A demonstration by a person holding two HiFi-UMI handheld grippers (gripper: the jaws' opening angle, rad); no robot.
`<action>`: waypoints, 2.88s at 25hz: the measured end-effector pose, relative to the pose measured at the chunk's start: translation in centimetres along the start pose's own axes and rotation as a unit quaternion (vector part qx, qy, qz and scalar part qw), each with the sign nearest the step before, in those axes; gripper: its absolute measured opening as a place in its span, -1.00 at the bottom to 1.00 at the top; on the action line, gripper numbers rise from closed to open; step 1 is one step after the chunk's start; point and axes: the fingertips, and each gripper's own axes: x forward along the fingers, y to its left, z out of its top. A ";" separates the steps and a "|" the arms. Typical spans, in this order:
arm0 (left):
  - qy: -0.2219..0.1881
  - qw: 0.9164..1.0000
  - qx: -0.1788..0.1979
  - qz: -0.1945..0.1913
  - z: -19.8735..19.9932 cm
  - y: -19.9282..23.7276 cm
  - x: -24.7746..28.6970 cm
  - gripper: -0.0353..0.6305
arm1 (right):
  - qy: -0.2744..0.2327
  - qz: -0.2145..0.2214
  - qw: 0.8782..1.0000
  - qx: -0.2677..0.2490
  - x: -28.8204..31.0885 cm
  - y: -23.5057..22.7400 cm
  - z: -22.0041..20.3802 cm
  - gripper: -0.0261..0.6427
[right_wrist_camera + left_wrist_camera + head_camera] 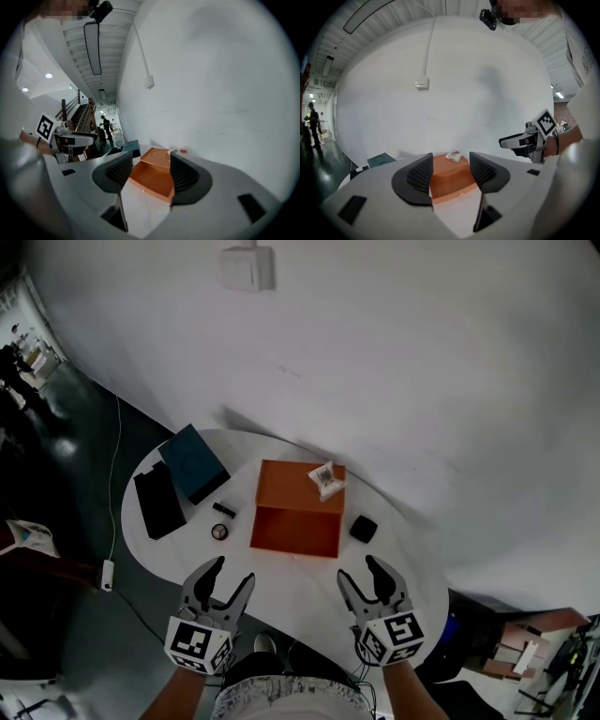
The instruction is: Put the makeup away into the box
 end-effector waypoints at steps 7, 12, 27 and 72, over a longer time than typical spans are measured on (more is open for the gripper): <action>0.007 1.000 0.002 -0.019 -0.1 -0.4 2.0 -0.12 | 0.006 -0.029 0.999 0.018 0.5 -2.1 -0.4 -0.15; 0.030 0.999 0.000 -0.045 -1.6 0.0 4.0 -0.12 | 0.010 -0.057 0.998 0.028 1.6 -3.2 -1.0 -0.15; 0.049 0.986 0.022 -0.155 -2.6 2.6 9.7 -0.12 | 0.030 -0.163 0.984 0.073 4.9 -5.5 -2.9 -0.13; 0.131 0.965 0.030 -0.226 -6.7 2.7 18.4 -0.12 | 0.124 -0.300 0.933 0.153 11.8 -16.5 -13.6 -0.02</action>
